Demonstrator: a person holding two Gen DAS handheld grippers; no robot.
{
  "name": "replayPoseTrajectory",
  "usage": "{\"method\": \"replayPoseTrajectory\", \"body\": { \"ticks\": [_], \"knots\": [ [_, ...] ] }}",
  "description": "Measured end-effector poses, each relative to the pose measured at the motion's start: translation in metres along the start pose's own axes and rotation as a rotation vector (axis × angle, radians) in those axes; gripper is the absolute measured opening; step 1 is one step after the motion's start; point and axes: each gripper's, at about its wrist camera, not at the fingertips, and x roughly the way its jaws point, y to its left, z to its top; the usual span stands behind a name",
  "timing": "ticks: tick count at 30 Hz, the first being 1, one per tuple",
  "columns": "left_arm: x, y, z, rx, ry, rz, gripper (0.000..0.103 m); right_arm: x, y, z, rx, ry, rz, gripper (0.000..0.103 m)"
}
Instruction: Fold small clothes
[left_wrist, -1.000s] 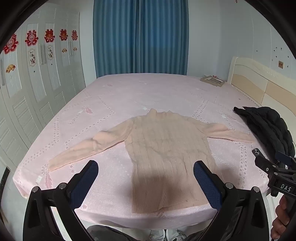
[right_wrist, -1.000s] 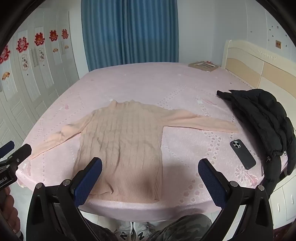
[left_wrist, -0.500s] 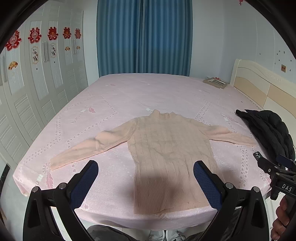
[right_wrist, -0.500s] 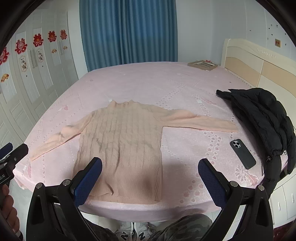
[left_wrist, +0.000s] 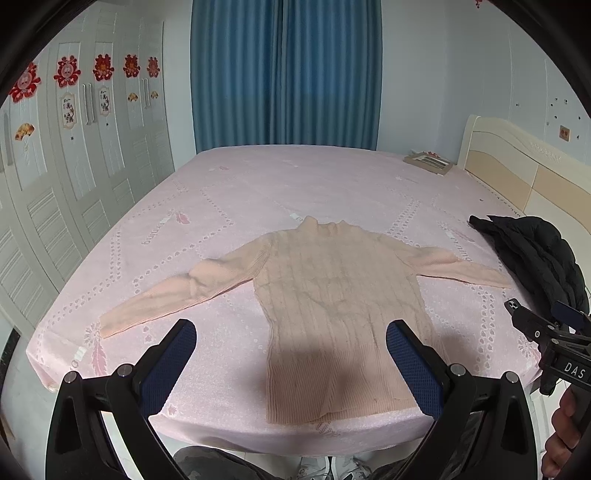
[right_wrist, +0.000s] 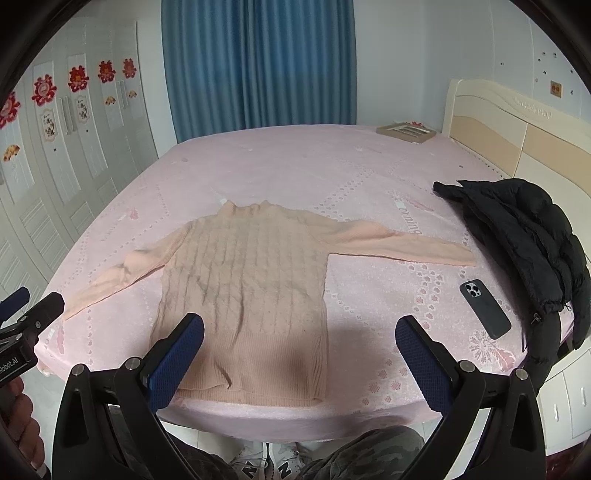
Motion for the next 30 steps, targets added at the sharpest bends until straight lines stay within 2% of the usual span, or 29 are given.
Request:
{"method": "replayPoseTrajectory", "body": {
  "ticks": [30],
  "knots": [
    [-0.0068,0.0019,0.0023,-0.012,-0.011,-0.023,0.103,-0.0053,0.0087,0.0043,-0.018,-0.010,0.008,0.102]
  ]
}}
